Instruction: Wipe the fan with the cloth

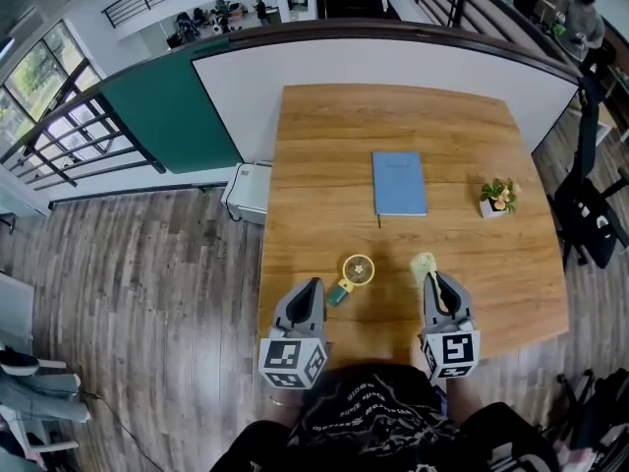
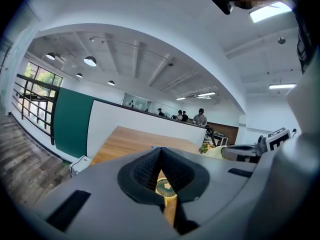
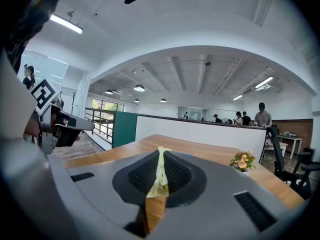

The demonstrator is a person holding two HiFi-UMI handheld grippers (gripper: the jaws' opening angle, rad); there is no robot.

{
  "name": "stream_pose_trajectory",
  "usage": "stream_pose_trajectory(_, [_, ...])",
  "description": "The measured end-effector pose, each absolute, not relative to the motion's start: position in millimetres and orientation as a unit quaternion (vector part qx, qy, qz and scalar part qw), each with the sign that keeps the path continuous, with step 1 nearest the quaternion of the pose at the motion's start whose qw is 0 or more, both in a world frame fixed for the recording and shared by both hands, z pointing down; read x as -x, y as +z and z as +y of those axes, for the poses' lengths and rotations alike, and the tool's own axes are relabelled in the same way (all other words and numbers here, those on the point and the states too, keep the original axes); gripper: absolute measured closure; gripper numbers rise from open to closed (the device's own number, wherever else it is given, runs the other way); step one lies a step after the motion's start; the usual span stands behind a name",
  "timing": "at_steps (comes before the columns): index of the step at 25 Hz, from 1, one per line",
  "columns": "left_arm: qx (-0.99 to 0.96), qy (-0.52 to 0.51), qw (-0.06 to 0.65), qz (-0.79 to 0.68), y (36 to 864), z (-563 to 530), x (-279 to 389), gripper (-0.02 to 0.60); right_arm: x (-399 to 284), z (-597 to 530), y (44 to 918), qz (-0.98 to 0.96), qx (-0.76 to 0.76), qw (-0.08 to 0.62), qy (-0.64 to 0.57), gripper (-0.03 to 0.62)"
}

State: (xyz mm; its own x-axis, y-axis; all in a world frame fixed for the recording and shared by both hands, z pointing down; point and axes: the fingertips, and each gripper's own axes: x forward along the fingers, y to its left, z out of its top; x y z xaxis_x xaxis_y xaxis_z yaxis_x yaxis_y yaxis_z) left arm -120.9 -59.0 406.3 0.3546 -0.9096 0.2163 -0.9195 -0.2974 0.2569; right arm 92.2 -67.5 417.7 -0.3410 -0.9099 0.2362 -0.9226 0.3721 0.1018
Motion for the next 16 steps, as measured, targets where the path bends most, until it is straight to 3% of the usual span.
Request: stream_pose_trajectory(16, [-0.809,0.041,0.168,-0.561,420,-57,97,0.561,-103,-72,431,-0.827,-0.542,0.148,0.021,0.565])
